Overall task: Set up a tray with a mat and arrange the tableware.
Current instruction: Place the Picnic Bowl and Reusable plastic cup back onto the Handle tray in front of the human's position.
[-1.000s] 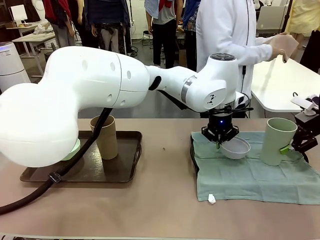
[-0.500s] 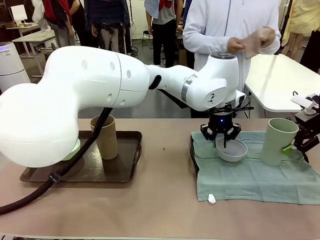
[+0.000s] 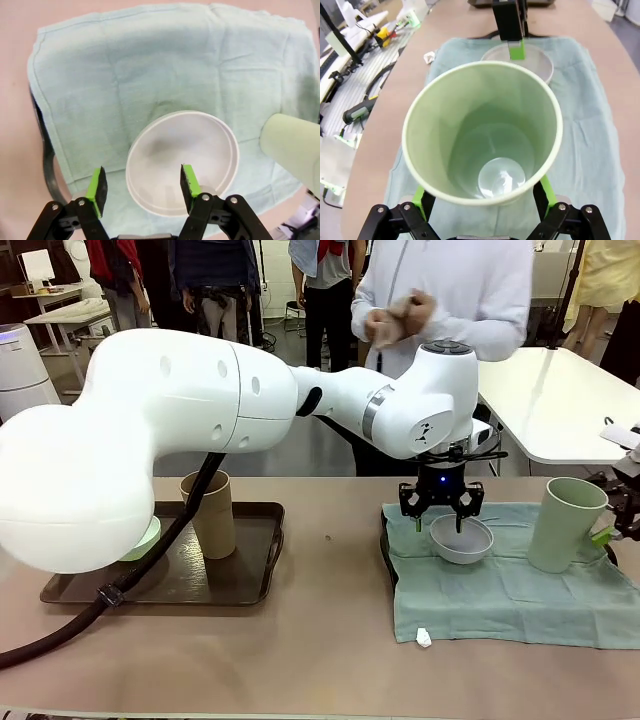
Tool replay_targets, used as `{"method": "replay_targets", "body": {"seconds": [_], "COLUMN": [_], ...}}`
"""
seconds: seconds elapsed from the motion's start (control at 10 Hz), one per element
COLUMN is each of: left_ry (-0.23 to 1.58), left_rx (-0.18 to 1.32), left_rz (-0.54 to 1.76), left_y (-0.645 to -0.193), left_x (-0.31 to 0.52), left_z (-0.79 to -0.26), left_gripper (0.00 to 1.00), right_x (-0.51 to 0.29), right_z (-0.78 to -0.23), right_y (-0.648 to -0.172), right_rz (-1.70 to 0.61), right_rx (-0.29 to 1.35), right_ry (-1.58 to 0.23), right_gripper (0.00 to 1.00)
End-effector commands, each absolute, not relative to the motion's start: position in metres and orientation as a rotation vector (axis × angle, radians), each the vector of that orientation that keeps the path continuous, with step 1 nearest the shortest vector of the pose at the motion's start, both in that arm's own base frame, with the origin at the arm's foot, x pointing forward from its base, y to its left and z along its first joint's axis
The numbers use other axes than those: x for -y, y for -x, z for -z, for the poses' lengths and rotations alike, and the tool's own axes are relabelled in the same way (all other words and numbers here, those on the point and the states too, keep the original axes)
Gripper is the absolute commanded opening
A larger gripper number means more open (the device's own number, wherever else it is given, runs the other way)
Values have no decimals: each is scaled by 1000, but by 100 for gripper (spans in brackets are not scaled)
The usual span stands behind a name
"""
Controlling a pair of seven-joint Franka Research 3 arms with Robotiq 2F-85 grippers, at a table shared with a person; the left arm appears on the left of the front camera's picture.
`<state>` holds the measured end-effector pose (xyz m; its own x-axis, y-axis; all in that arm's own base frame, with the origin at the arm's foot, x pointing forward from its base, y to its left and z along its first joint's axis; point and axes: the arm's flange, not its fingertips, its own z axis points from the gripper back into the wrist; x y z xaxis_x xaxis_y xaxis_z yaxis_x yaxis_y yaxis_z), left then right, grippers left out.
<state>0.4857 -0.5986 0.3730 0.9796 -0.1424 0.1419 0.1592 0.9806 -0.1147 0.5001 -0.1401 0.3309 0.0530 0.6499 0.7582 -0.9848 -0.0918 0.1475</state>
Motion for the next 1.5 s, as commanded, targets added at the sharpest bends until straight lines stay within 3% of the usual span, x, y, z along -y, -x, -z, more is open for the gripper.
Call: {"method": "replay_targets", "body": {"seconds": [0.0,0.5,0.9,1.2,1.3,1.4], "left_ry": [143,118,5,-68,-4,-4], "left_rx": [146,280,380,452,400,400], "left_rz": [174,163,201,194,232,232], "left_y": [-479,-445,-407,-382,-403,-403], "left_x": [586,549,534,523,534,534], "left_z": [-391,-449,-509,-571,-544,-544], "left_gripper": [76,76,76,76,76,76], "right_x": [149,184,181,151,147,167], "right_z": [-339,-387,-520,-592,-595,-599], "right_y": [-492,-485,-447,-437,-449,-428], "right_rz": [-1437,-1319,-993,-882,-990,-887], "right_rx": [488,508,300,264,302,317], "right_ry": [-772,-631,-319,-158,-131,-159], "right_gripper": [100,100,100,100,100,100]}}
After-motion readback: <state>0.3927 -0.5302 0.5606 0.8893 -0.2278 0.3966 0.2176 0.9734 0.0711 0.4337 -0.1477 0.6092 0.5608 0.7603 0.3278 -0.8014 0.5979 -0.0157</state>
